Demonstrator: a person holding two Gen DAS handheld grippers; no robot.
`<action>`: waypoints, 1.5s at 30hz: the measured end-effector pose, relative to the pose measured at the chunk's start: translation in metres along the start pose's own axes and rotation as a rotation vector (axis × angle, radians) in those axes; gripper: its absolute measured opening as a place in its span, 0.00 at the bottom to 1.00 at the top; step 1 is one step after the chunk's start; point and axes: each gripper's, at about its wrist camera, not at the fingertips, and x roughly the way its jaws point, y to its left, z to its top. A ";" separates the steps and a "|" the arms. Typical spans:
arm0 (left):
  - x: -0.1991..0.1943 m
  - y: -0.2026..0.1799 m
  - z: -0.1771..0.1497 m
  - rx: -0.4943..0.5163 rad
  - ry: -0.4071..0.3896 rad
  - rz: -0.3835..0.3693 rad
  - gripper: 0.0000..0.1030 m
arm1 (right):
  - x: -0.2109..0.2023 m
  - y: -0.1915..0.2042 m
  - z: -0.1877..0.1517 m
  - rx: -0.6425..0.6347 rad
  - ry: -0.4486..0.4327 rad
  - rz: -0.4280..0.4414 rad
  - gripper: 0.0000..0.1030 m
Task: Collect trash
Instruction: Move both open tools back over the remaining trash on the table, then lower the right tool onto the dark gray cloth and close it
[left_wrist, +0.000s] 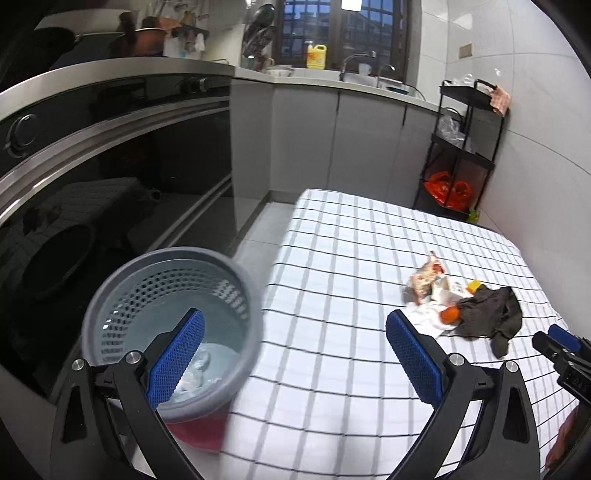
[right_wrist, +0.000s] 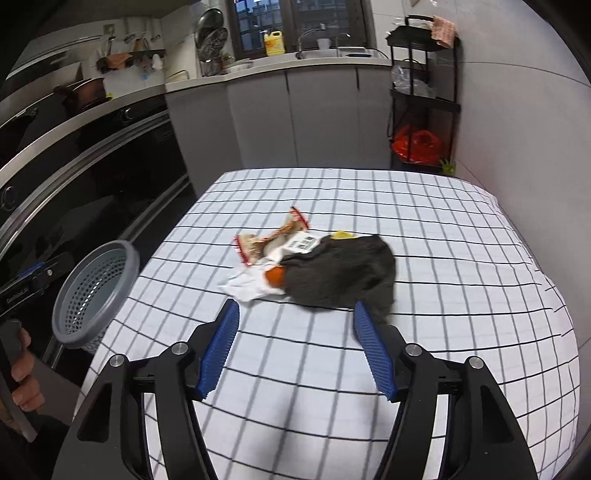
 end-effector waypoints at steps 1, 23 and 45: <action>0.002 -0.007 0.001 0.004 0.000 -0.007 0.94 | 0.003 -0.007 0.001 0.005 0.004 -0.005 0.63; 0.086 -0.105 -0.005 0.147 0.082 -0.028 0.94 | 0.090 -0.057 0.010 0.106 0.113 0.010 0.67; 0.099 -0.118 -0.024 0.197 0.128 -0.043 0.94 | 0.077 -0.052 0.005 0.078 0.061 0.003 0.19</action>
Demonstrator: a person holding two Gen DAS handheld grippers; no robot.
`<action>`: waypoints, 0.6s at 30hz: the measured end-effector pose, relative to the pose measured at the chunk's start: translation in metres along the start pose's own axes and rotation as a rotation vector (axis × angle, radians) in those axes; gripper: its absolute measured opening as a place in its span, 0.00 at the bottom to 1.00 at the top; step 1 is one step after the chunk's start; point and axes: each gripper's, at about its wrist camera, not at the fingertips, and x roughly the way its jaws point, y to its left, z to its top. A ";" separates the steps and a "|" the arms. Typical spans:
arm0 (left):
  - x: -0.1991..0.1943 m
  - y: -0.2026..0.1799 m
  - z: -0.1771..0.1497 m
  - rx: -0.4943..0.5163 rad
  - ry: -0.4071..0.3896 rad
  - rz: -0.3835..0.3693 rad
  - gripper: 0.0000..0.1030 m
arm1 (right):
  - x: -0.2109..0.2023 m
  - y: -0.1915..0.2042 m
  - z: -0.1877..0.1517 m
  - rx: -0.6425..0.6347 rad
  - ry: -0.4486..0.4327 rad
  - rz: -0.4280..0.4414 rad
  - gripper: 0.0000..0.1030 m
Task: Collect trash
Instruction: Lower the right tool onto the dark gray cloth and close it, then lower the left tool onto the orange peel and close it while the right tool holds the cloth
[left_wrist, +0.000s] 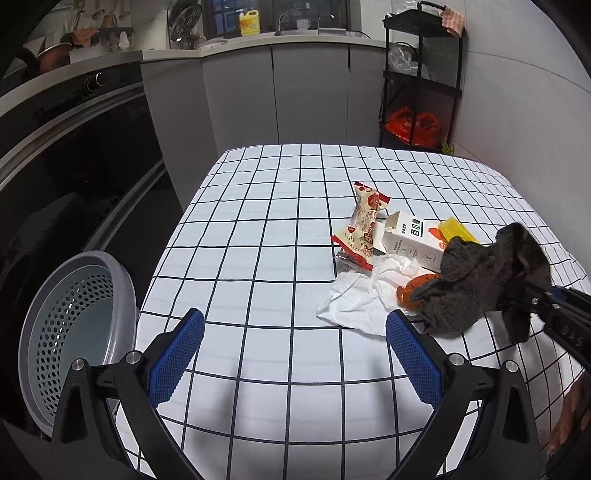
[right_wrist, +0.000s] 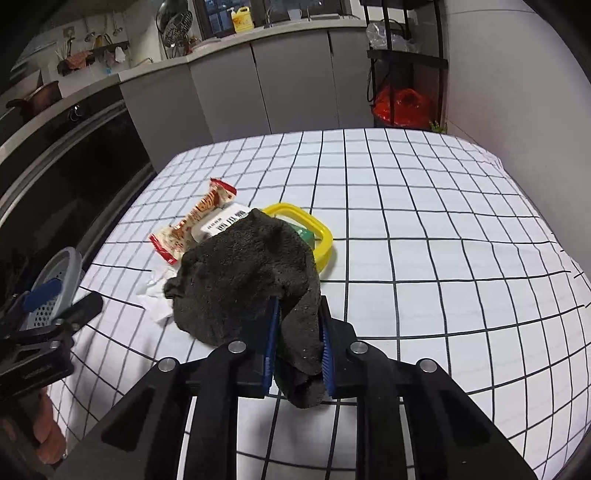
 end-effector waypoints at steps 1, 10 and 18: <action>0.000 -0.001 -0.001 0.002 0.001 -0.001 0.94 | -0.007 -0.002 0.001 0.007 -0.016 0.006 0.19; 0.006 -0.007 -0.006 -0.001 0.025 -0.027 0.94 | -0.058 -0.026 0.006 0.078 -0.121 0.016 0.19; 0.009 -0.031 -0.008 0.015 0.045 -0.055 0.94 | -0.068 -0.039 0.013 0.119 -0.149 0.045 0.19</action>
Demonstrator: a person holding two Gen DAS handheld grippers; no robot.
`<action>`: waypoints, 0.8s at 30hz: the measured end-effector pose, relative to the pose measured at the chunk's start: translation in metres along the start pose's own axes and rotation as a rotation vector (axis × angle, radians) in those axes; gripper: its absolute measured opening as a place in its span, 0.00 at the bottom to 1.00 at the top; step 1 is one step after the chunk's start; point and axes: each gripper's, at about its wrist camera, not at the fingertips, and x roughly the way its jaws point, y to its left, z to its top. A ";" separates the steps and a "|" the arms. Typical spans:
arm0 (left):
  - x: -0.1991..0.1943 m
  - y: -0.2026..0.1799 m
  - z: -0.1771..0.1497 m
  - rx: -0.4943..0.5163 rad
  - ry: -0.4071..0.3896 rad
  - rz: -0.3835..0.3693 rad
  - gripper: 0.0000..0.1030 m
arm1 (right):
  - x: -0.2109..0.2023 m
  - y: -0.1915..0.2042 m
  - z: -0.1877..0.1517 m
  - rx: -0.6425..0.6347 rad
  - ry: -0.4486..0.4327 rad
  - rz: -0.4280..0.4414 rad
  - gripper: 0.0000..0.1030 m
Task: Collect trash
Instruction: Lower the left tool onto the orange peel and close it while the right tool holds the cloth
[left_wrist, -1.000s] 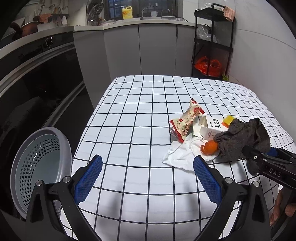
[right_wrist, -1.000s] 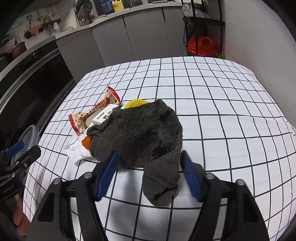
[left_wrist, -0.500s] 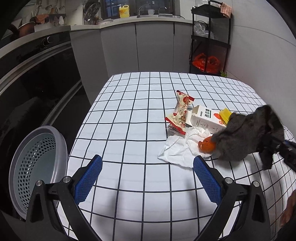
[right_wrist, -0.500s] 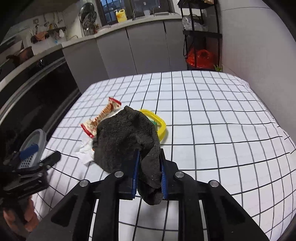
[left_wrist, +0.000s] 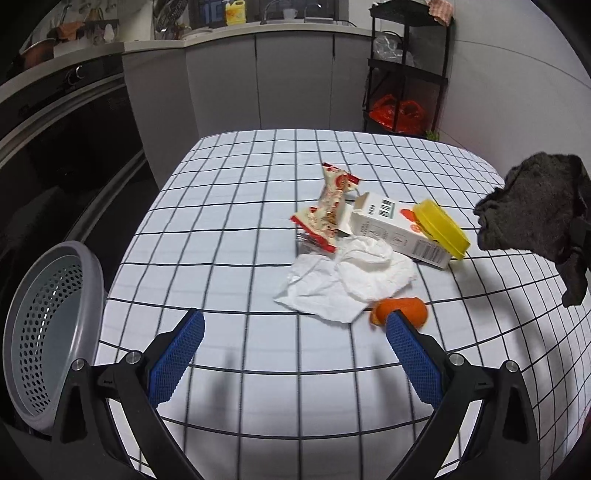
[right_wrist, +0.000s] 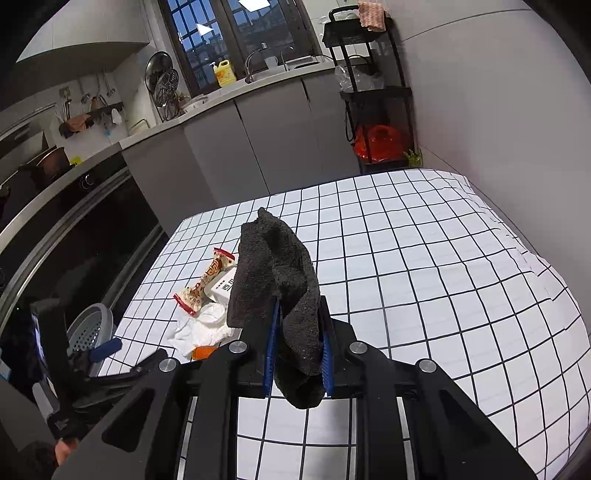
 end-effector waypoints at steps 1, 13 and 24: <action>0.001 -0.006 0.001 0.005 0.000 -0.001 0.94 | 0.000 -0.001 0.000 0.002 0.002 0.004 0.19; 0.030 -0.048 0.002 0.004 0.061 0.017 0.93 | -0.005 -0.015 0.005 0.041 0.001 0.040 0.19; 0.037 -0.062 0.000 0.010 0.112 -0.030 0.32 | -0.011 -0.017 0.006 0.054 -0.003 0.060 0.19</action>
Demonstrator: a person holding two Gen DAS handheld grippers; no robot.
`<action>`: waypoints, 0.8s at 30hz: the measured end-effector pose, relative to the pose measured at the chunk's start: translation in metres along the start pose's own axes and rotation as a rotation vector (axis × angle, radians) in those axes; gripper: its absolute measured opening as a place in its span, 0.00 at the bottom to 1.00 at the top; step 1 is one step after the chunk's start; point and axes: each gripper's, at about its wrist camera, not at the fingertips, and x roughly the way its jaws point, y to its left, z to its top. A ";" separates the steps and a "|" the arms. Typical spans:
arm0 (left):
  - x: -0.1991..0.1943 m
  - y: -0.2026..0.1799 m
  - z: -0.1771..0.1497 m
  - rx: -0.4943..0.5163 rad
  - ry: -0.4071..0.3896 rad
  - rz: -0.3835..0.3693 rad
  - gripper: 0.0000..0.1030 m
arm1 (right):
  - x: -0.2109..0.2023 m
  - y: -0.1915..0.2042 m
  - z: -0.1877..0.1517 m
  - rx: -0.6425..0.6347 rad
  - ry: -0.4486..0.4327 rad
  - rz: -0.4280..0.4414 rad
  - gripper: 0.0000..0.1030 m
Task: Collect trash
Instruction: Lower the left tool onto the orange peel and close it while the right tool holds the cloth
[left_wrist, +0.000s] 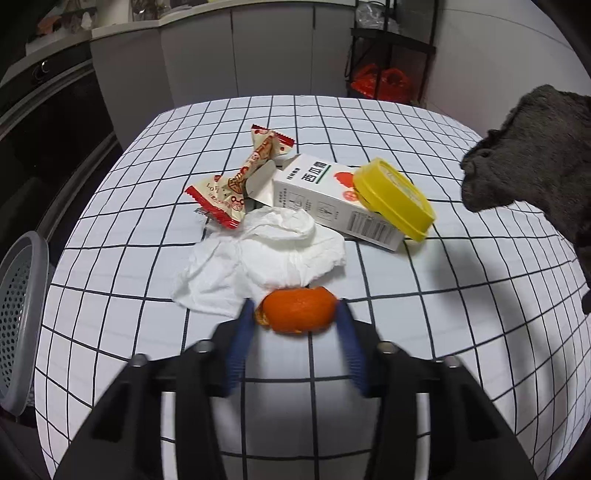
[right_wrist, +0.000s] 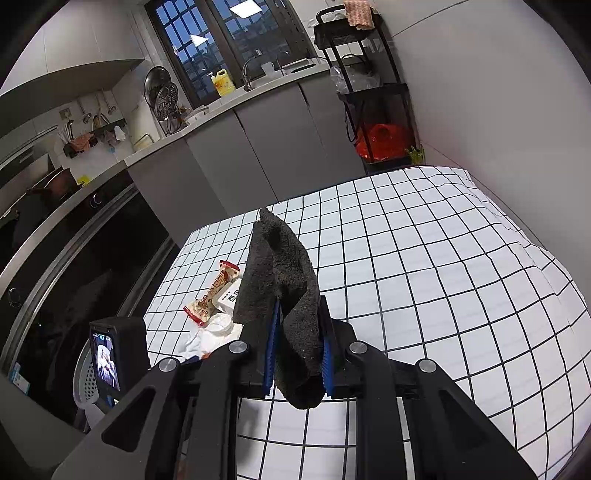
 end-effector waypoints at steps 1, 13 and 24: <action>-0.001 -0.001 -0.001 0.003 0.002 -0.003 0.30 | 0.001 0.000 0.000 -0.002 0.000 0.000 0.19; -0.037 0.029 -0.013 -0.003 -0.032 -0.012 0.20 | -0.002 0.009 0.000 -0.022 -0.003 0.007 0.19; -0.040 0.050 -0.042 0.000 0.029 -0.010 0.22 | -0.002 0.013 -0.002 -0.035 0.001 0.020 0.19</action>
